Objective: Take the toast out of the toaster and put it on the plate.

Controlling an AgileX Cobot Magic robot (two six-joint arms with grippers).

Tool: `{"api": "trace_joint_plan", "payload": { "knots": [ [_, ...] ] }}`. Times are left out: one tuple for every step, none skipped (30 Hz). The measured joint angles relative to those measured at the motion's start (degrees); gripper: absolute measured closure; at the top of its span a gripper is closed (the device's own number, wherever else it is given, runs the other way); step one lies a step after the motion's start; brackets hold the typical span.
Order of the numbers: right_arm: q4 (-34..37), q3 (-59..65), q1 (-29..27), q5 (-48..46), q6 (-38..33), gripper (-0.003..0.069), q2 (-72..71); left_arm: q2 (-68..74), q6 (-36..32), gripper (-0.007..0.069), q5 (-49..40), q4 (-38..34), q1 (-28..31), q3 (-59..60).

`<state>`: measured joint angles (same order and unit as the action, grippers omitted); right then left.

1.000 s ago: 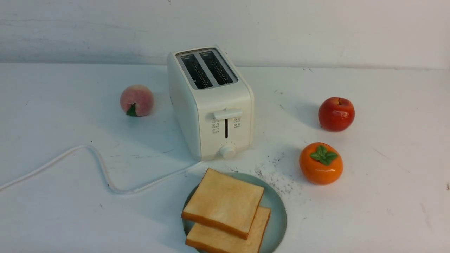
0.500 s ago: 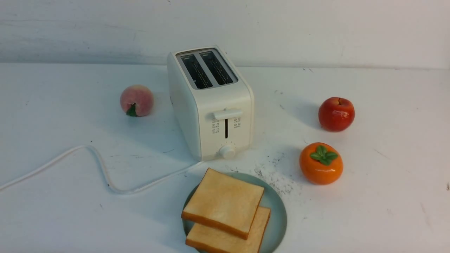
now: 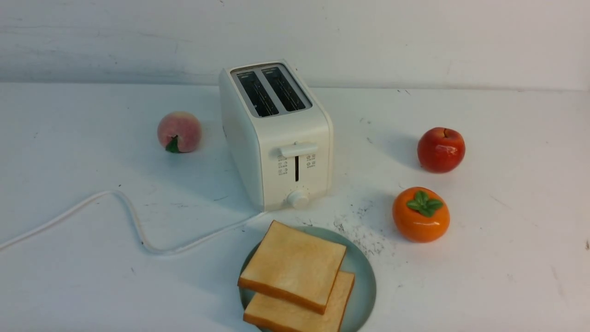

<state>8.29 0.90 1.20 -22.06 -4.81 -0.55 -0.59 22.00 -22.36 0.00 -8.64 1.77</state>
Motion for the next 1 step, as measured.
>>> {"api": "trace_joint_plan", "payload": {
  "knots": [
    [0.0,0.0,0.0,0.0,0.0,0.0419,0.0,0.0,0.0,0.0442,0.0,0.0,0.0,0.0]
  ]
}}
